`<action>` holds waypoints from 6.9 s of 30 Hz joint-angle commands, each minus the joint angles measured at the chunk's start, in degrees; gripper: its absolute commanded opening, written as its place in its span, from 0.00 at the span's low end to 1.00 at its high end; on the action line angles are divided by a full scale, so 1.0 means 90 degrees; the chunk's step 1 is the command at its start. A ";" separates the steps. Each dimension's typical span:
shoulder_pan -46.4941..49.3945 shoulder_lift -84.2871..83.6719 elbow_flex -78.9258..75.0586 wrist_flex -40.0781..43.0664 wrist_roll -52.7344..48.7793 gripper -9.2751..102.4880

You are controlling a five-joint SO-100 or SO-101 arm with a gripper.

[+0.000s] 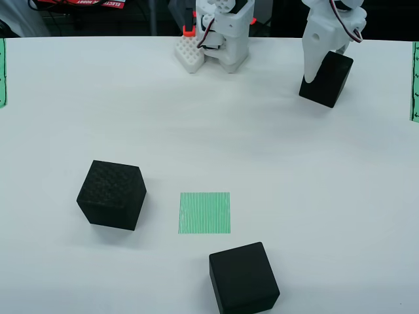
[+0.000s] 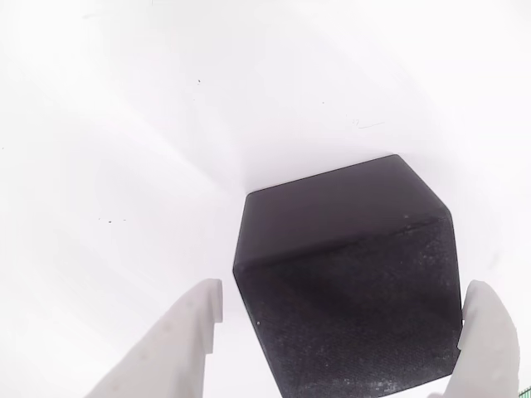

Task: Stack 3 Blocks on the chosen place.

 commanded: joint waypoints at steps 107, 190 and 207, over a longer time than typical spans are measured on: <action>0.7012 -0.2158 -0.2500 -0.1318 0.7520 0.38; 0.6240 -0.6201 -0.8096 -0.0684 0.7080 0.29; 0.6221 -0.3594 -0.7061 -0.0273 0.7080 0.29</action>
